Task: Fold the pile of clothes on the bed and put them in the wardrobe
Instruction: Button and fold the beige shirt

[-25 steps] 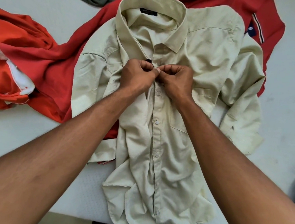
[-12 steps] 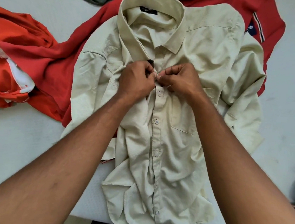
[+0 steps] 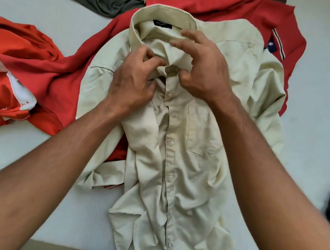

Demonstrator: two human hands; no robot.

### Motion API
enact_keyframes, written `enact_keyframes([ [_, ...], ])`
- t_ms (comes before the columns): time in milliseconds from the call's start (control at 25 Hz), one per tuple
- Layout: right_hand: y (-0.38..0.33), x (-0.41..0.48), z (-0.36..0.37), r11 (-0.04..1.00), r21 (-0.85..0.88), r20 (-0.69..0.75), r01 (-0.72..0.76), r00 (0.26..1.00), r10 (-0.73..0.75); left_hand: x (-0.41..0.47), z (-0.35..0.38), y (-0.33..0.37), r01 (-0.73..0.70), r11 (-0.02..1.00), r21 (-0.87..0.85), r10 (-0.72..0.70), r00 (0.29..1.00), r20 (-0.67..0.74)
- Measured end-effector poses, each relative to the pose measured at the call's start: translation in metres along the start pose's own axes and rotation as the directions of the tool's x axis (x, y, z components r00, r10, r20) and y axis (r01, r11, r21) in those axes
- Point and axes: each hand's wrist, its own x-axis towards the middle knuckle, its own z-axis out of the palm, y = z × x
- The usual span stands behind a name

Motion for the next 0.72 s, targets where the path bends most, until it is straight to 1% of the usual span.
enact_keyframes([
  [80,0.002,0.019,-0.003,0.992,-0.12,0.217,0.045,0.976,-0.018,0.012,0.002,-0.009,-0.076,0.99,0.115,0.069,0.996,0.064],
  [120,0.004,0.025,-0.003,0.981,-0.188,0.302,0.055,0.953,0.005,0.019,0.003,-0.014,-0.116,0.984,0.137,0.102,0.989,0.11],
  [160,0.008,0.028,-0.002,0.972,-0.227,0.35,0.053,0.936,0.03,0.026,0.003,-0.017,-0.161,0.977,0.137,0.139,0.977,0.16],
  [200,0.012,0.031,-0.002,0.973,-0.226,0.369,0.052,0.929,0.036,0.032,0.002,-0.019,-0.194,0.974,0.119,0.167,0.964,0.209],
  [240,0.017,0.032,-0.004,0.98,-0.193,0.377,0.04,0.925,0.036,0.038,0.0,-0.02,-0.204,0.975,0.088,0.177,0.952,0.249],
  [280,0.022,0.031,-0.007,0.99,-0.142,0.382,0.016,0.923,0.04,0.044,-0.003,-0.018,-0.176,0.983,0.051,0.155,0.946,0.283],
  [360,0.031,0.03,-0.013,0.998,-0.021,0.381,-0.06,0.922,0.064,0.057,-0.011,-0.012,-0.039,0.999,0.004,0.035,0.926,0.377],
  [440,0.037,0.027,-0.013,0.986,0.101,0.366,-0.136,0.926,0.09,0.072,-0.021,-0.007,0.091,0.994,-0.055,-0.051,0.863,0.502],
  [520,0.036,0.025,-0.011,0.949,0.24,0.343,-0.202,0.933,0.112,0.083,-0.033,-0.003,0.189,0.975,-0.115,-0.074,0.768,0.636],
  [560,0.036,0.024,-0.011,0.916,0.322,0.332,-0.238,0.935,0.127,0.089,-0.037,-0.002,0.222,0.965,-0.136,-0.073,0.733,0.676],
  [600,0.035,0.022,-0.012,0.88,0.393,0.327,-0.265,0.935,0.136,0.093,-0.04,-0.003,0.247,0.958,-0.148,-0.079,0.72,0.689],
  [640,0.033,0.021,-0.014,0.856,0.434,0.333,-0.279,0.933,0.135,0.096,-0.042,-0.003,0.258,0.955,-0.15,-0.092,0.732,0.676],
  [720,0.026,0.017,-0.014,0.846,0.443,0.393,-0.298,0.912,0.116,0.098,-0.041,-0.003,0.205,0.974,-0.098,-0.109,0.801,0.588],
])
